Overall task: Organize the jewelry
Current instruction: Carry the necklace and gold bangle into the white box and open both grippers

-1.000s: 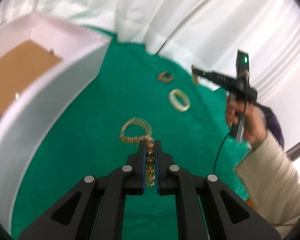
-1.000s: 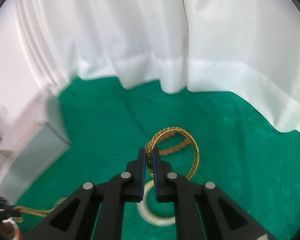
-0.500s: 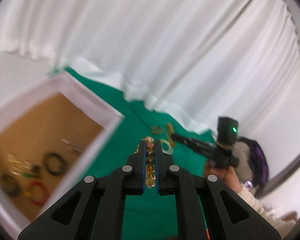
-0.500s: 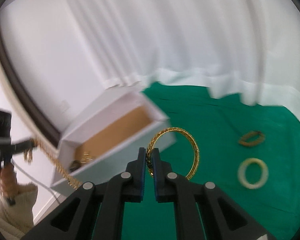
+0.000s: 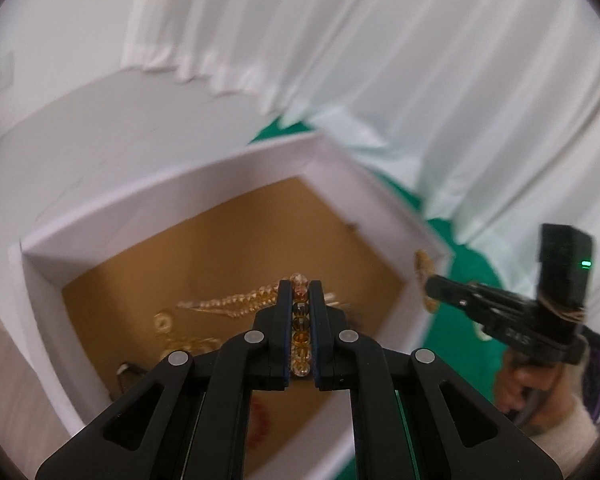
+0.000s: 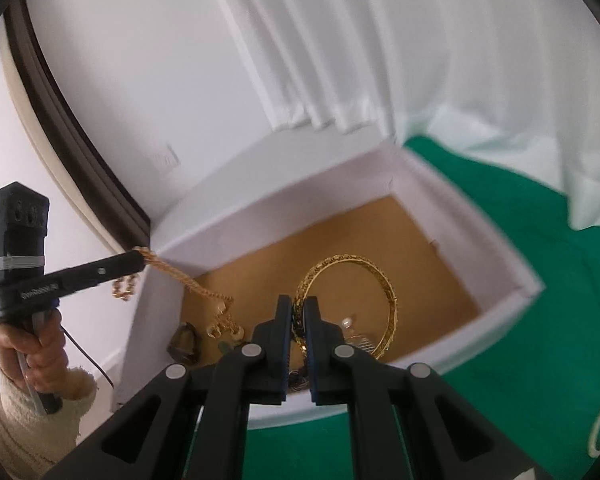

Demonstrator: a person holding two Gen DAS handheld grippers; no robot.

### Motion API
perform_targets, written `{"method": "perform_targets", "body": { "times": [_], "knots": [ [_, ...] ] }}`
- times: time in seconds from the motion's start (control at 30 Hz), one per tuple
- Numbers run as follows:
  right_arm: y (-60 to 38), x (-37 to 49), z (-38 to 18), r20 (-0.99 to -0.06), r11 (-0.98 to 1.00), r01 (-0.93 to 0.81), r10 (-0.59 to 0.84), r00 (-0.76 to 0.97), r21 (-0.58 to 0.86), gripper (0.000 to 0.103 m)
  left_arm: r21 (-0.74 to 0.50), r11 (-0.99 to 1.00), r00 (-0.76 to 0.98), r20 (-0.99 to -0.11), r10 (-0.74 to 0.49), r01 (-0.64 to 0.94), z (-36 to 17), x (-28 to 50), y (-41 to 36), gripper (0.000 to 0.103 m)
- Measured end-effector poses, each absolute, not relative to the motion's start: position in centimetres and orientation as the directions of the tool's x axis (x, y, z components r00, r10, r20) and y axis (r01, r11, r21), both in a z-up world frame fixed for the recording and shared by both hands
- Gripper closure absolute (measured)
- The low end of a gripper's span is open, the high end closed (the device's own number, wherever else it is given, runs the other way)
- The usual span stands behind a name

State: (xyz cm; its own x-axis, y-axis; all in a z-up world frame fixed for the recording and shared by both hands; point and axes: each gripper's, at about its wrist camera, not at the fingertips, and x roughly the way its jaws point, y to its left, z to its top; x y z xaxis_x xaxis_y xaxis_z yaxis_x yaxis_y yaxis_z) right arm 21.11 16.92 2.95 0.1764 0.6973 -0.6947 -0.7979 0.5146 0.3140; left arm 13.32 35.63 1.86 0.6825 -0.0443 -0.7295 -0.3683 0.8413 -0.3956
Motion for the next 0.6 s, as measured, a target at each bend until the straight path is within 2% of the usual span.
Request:
{"method": "perform_targets", "body": {
  "times": [0.13,0.17,0.2,0.23,0.27,0.3,0.33,0.43,0.53,0.6],
  "knots": [
    [21.2,19.7,-0.9,-0.765,0.529,-0.808,0.623,0.164,0.258,0.093,-0.37,0.827,0.624,-0.781,-0.03,-0.424,-2.0,13.7,36.6,0.096],
    [21.5,19.4,-1.3,-0.771,0.535,-0.808,0.613,0.171,0.247,0.092,-0.357,0.824,0.613,-0.79,-0.014,-0.441,-2.3,13.4,36.8,0.086],
    [21.8,19.0,-1.7,-0.774,0.539,-0.806,0.609,0.173,0.244,0.091,-0.352,0.819,0.608,-0.794,-0.004,-0.453,-2.4,12.9,36.8,0.069],
    [21.6,18.7,-1.6,-0.767,0.538,-0.804,0.619,0.172,0.253,0.081,-0.357,0.813,0.614,-0.789,0.001,-0.46,-2.4,12.3,36.8,0.06],
    [21.3,18.4,-1.2,-0.758,0.544,-0.8,0.625,0.184,0.254,0.059,-0.36,0.809,0.62,-0.784,0.006,-0.464,-2.2,11.9,36.8,0.046],
    [20.9,18.3,-0.9,-0.752,0.55,-0.797,0.629,0.2,0.248,0.048,-0.357,0.81,0.63,-0.776,0.02,-0.465,-1.8,11.3,36.5,0.04],
    [20.0,17.6,-0.1,-0.734,0.559,-0.798,0.637,0.237,0.228,0.041,-0.344,0.819,0.639,-0.768,0.036,-0.46,-1.4,10.8,36.0,0.039],
    [17.0,16.0,1.7,-0.707,0.575,-0.803,0.634,0.314,0.159,0.04,-0.304,0.849,0.651,-0.757,0.059,-0.432,-0.5,10.3,33.9,0.034],
    [13.5,14.5,2.0,-0.698,0.617,-0.783,0.598,0.395,0.085,0.033,-0.28,0.891,0.683,-0.729,0.045,-0.358,0.5,9.3,29.9,0.028],
    [11.4,13.7,1.6,-0.696,0.64,-0.766,0.573,0.433,0.051,0.032,-0.273,0.913,0.698,-0.716,0.018,-0.304,1.0,9.0,27.3,0.025]
  ]
}}
